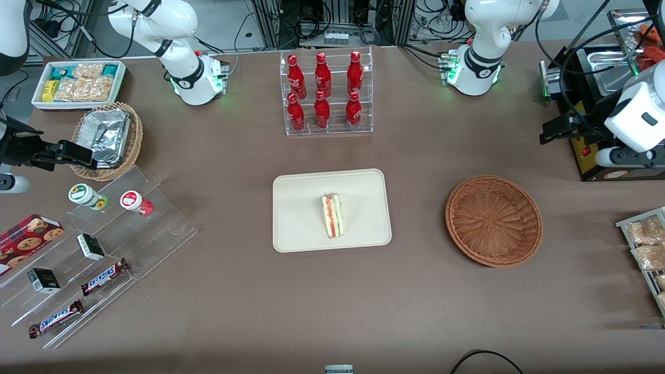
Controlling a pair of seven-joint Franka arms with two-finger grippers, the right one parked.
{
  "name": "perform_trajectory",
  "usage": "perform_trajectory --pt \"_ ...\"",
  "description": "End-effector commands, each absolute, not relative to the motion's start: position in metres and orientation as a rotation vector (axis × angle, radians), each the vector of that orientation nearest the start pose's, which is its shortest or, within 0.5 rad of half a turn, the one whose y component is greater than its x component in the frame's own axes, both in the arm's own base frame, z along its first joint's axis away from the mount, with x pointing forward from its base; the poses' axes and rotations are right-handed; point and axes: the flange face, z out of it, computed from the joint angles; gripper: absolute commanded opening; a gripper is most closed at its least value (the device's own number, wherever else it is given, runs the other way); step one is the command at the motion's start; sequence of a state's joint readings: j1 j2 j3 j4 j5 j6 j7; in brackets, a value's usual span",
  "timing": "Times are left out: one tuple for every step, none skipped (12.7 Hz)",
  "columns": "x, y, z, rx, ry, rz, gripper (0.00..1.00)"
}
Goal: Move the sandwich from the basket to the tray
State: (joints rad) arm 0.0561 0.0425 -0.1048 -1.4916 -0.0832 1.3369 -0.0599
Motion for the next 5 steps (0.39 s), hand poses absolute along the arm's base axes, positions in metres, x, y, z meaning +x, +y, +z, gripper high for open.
perform_trajectory --pt "0.518 -0.024 0.625 -3.154 0.051 0.368 1.00" --pt "0.515 -0.016 0.626 -3.150 0.055 0.391 1.00" --pt "0.511 -0.008 0.631 -3.150 0.041 0.401 1.00" --pt "0.507 -0.006 0.636 -3.146 0.038 0.391 1.00" --pt "0.506 -0.004 0.638 -3.130 0.032 0.381 1.00"
